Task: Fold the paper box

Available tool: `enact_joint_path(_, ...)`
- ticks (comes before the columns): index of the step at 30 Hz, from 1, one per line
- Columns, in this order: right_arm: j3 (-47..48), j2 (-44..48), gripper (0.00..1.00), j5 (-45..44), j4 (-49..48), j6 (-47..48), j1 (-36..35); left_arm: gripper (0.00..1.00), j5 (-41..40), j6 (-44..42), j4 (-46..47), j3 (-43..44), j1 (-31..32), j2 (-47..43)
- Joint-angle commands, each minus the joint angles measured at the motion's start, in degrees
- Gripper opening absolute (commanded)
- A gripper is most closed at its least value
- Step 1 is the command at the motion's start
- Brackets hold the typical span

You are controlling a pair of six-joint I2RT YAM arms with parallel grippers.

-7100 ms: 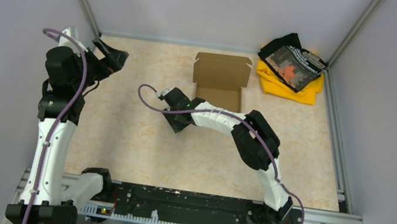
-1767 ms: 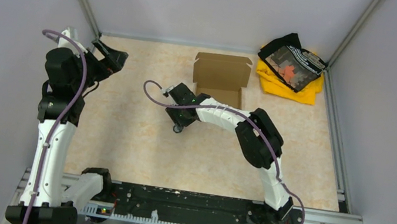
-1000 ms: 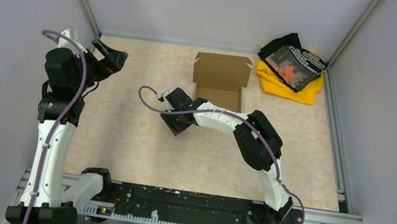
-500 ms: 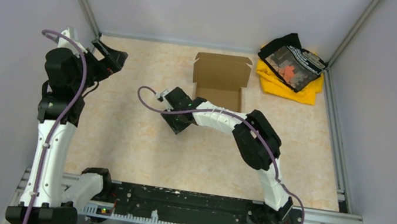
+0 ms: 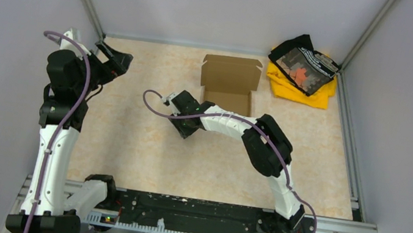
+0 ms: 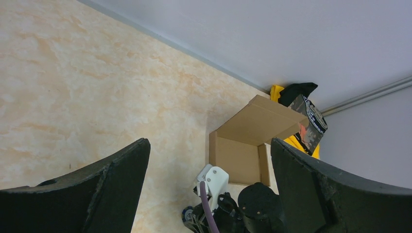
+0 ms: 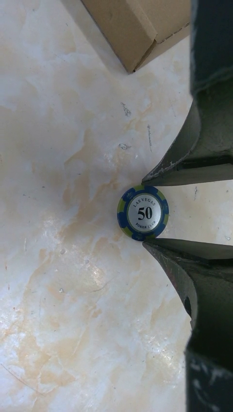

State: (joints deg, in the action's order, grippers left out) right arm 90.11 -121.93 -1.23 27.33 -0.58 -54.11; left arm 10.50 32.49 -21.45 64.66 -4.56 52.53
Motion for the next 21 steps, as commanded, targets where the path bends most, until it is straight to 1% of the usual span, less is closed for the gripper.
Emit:
enact_joint_path(1, 1.00, -2.72, 0.39, 0.09, -0.72, -0.12, -0.14, 0.99, -0.35, -0.76, 1.33, -0.38, -0.19, -0.51)
enact_joint_path(21, 3.15, 1.03, 0.38, -2.40, 0.04, -0.17, 1.43, 0.99, -0.22, -0.76, 1.49, -0.57, -0.23, -0.52)
